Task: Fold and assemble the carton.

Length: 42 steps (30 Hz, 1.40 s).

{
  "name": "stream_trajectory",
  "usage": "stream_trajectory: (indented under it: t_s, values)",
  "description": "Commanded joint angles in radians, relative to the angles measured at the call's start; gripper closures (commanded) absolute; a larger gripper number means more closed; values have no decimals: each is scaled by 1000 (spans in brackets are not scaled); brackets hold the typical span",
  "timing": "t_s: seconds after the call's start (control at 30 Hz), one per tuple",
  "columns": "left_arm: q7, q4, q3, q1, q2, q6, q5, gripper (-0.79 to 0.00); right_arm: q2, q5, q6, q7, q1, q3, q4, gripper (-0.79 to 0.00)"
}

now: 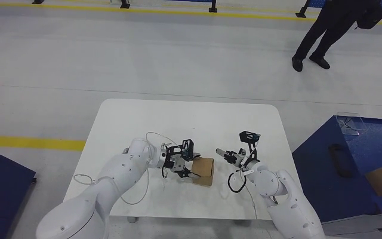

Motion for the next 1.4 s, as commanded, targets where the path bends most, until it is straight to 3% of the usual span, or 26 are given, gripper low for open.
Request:
stream_trajectory:
  t_s: [0.0, 0.67, 0.87, 1.1, 1.27, 1.37]
  values:
    - [0, -19, 30, 3, 5, 0, -35, 0, 0, 0, 0, 0, 0, 0, 0, -785]
    - [0, -19, 30, 3, 5, 0, -35, 0, 0, 0, 0, 0, 0, 0, 0, -785]
    - [-65, -46, 19, 18, 22, 0, -117, 0, -5, -2, 15, -76, 0, 11, 10, -785]
    - [-67, -166, 58, 26, 102, 0, -291, 0, -9, 47, 44, -103, 25, 45, 28, -785]
    - [-227, -419, 58, 60, 198, 0, -528, 0, -13, 74, 53, -102, 35, 53, 42, -785]
    - [-399, -554, 58, 57, 269, 0, -726, 0, -14, 92, 59, -99, 40, 59, 52, -785]
